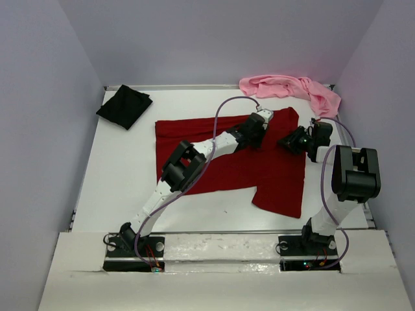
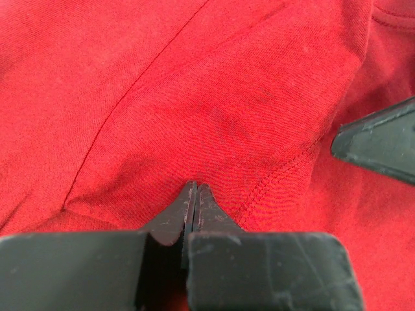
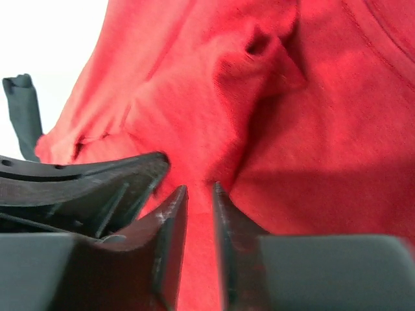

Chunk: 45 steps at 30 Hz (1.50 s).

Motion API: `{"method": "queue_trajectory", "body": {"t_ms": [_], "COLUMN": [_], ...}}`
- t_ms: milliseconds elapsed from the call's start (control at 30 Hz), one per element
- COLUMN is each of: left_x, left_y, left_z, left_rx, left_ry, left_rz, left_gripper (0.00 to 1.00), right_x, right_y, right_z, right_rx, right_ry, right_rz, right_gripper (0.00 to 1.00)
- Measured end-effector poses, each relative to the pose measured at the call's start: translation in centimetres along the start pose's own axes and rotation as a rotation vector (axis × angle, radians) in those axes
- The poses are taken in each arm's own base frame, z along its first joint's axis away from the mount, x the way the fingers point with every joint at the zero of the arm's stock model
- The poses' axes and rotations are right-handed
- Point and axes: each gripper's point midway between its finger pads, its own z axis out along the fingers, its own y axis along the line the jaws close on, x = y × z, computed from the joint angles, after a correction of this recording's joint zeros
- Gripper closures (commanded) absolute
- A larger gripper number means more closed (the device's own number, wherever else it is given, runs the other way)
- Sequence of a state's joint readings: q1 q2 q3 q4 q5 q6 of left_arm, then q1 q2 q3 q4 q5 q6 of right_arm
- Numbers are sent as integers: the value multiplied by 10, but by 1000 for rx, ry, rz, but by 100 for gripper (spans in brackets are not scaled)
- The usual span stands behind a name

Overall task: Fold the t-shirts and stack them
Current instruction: Fold the tshirt

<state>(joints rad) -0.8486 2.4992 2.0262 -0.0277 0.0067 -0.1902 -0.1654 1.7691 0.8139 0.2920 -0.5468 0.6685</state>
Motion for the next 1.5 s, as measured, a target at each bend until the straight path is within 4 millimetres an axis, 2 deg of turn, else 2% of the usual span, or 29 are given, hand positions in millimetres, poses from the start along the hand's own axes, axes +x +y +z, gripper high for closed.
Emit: {"method": "queue_trajectory", "body": {"t_ms": [33,133,200,233,300,567,800,1033,1333,1367,1400,1500], "left_x": [0,0,0,0,-1,0,0,0,-2,-2,-2,-2], "left_y": [1,2,3,3,3,4,4,6,12,12,13,13], "left_z": [0,0,0,0,0,0,0,-1,-1,-1,0,-1], "left_rx": [-3,-13,-16,-17,-19,-23,-24,-27,-36,-36,-37,-38], "left_ry": [-1,-3,-3,-3,-2,0,1,3,2,2,2,2], "left_rz": [0,2,3,3,3,3,6,9,4,4,4,3], "left_gripper": [99,99,99,99,99,99,98,99,98,99,99,99], "right_x": [-2,-3,-3,-3,-3,-3,-10,-24,-24,-24,-25,-28], "right_y": [2,5,5,5,4,-3,-5,-8,-19,-20,-20,-21], "right_z": [0,1,1,1,1,0,0,9,16,16,16,19], "right_rx": [-10,-25,-24,-23,-17,25,59,77,117,119,121,127], "right_ry": [-6,-11,-11,-11,-12,-5,-17,-37,-25,-25,-25,-28], "right_rz": [-4,5,9,8,3,-6,-31,-54,-54,-54,-56,-57], "right_gripper": [100,100,89,79,71,66,66,66,64,67,75,89]}}
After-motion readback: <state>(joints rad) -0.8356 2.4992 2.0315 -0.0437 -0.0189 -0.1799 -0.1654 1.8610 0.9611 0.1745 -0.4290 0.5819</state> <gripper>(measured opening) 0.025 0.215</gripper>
